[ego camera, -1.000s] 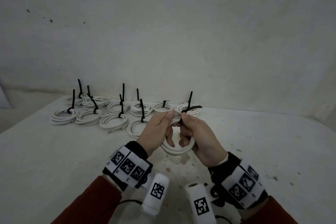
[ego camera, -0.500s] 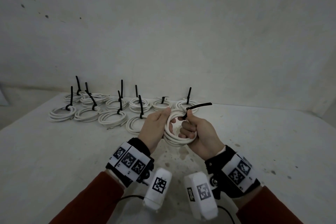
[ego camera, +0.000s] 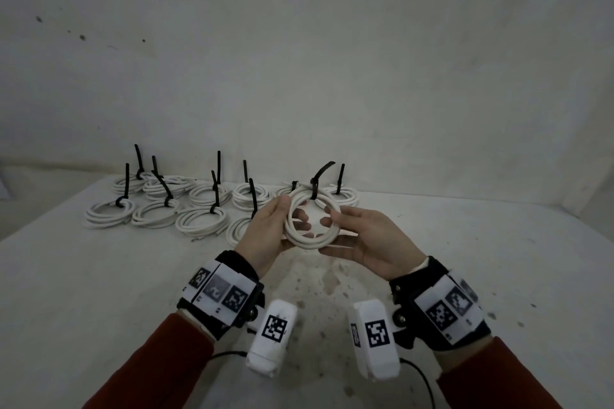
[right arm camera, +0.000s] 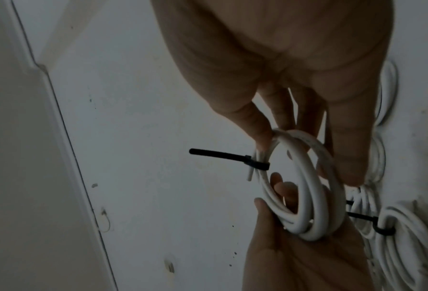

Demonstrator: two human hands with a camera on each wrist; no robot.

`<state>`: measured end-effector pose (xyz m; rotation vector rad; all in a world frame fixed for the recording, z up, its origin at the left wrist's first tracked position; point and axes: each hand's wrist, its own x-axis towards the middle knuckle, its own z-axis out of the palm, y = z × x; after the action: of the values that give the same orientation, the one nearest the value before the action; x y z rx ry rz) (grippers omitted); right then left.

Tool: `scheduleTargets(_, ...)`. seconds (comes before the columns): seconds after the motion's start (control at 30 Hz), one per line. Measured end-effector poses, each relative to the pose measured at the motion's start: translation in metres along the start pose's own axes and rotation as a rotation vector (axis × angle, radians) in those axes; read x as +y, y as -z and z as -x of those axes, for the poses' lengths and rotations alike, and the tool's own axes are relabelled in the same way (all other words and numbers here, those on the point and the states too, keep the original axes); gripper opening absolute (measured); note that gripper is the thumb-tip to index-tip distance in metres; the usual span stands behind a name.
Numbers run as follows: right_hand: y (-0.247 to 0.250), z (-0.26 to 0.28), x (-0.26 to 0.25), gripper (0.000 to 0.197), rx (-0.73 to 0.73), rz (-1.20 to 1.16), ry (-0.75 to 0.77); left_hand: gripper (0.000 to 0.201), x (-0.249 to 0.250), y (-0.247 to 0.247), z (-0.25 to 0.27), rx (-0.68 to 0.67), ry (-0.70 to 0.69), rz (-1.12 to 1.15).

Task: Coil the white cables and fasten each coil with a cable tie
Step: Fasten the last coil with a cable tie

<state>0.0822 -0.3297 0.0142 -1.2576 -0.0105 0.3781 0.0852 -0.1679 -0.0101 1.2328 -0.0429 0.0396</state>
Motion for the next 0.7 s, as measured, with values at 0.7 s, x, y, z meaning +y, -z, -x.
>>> scheduleTargets(0.7, 0.017, -0.025, 0.019, 0.01, 0.28, 0.1, 0.143, 0.02, -0.022, 0.016, -0.022, 0.111, -0.032, -0.183)
